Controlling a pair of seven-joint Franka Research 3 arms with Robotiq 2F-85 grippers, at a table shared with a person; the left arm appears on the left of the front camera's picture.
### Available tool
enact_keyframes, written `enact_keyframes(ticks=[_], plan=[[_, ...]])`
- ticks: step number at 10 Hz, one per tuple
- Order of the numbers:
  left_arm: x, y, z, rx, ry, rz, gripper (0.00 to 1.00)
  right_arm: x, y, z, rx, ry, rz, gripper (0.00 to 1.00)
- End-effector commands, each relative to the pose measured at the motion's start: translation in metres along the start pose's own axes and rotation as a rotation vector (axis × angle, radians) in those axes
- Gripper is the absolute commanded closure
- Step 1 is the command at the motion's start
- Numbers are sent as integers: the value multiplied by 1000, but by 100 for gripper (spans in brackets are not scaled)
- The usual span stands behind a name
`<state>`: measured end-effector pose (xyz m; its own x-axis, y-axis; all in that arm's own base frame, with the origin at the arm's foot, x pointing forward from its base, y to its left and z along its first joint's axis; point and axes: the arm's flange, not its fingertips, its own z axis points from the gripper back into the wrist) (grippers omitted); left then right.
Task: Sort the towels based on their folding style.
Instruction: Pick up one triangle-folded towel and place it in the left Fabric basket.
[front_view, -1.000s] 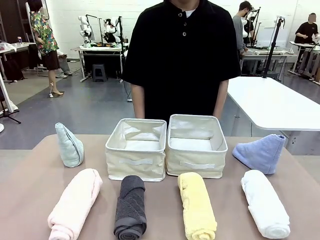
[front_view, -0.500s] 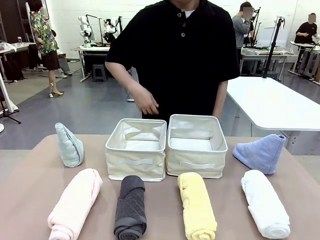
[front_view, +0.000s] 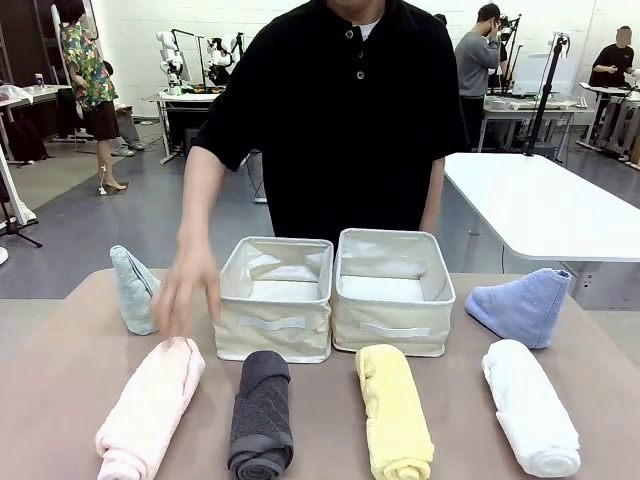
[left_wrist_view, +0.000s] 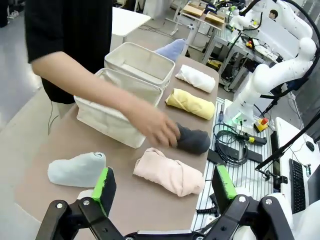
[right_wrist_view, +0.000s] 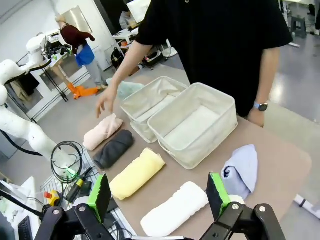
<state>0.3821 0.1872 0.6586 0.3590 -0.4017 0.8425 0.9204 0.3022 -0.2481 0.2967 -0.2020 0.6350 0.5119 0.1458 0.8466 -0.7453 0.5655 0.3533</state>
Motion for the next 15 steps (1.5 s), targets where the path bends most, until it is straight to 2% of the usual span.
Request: enact_keyframes(ticks=[1,15], plan=[[0,1,4,-11,1,-9,0,-2,-2,0,12,-3,0,0],[-1,2,-1,-3,1,3,0,-2,-2,0,12,-3,0,0]])
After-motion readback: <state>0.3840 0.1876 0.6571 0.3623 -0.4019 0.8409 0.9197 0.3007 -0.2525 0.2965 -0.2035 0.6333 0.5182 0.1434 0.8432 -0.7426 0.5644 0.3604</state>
